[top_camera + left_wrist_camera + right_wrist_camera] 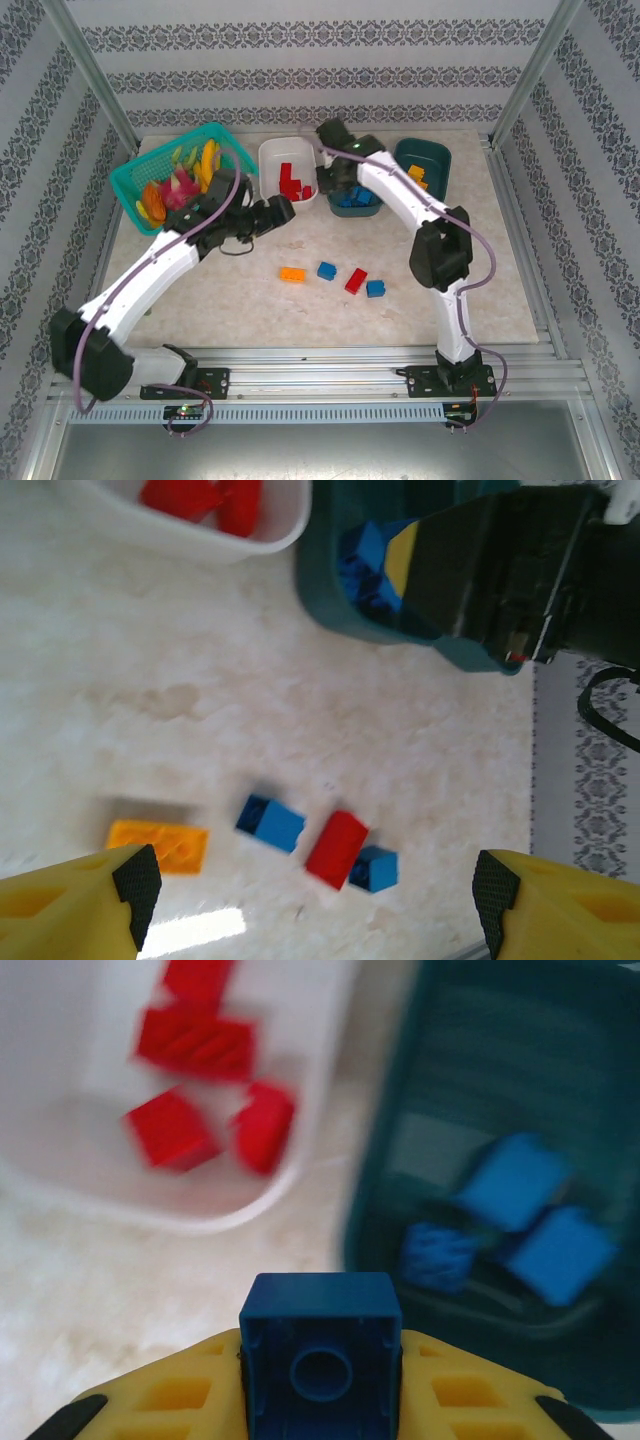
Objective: Sort the legos into containers by color
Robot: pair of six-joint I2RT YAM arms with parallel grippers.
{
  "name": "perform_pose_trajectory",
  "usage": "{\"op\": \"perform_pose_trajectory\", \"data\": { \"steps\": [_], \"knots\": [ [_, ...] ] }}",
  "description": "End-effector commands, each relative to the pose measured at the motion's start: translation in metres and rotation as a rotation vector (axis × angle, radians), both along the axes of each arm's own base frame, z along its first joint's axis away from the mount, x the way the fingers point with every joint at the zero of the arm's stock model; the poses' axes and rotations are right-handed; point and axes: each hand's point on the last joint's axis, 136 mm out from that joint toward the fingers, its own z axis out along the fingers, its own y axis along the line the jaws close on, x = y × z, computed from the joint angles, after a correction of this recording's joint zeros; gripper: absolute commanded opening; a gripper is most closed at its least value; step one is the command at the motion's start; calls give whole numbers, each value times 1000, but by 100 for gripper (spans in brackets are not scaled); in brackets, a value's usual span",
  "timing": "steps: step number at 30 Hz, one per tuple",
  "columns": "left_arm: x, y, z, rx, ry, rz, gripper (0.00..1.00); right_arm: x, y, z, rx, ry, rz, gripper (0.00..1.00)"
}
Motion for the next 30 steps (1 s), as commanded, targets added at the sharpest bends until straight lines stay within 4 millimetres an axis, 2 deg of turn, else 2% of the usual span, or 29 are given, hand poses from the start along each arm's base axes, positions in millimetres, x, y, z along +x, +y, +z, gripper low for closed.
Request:
{"op": "perform_pose_trajectory", "data": {
  "steps": [1, 4, 7, 10, 16, 20, 23, 26, 30],
  "knots": [
    [33, -27, 20, -49, -85, -75, 84, 27, -42, -14, -31, 22, -174, 30],
    [58, -42, 22, -53, -93, -101, 83, 54, -56, -22, 4, 28, -230, 30],
    [77, -53, 20, -48, -93, -118, 83, 76, -50, -35, 63, 36, -216, 30],
    [88, -59, 12, -40, -83, -122, 83, 91, -42, -50, 90, 39, -178, 30],
    [96, -62, 0, -29, -60, -125, 82, 96, -36, -88, 132, 104, -127, 32],
    [95, -62, -5, -23, -48, -129, 82, 97, -39, -101, 129, 120, -109, 35],
    [93, -61, -7, -20, -38, -127, 82, 95, -40, -105, 127, 133, -109, 40],
    [90, -58, -9, -18, -30, -123, 82, 90, -38, -104, 117, 144, -109, 52],
    [85, -55, -9, -13, -21, -114, 82, 87, -34, -82, 102, 105, -100, 61]
  ]
}}
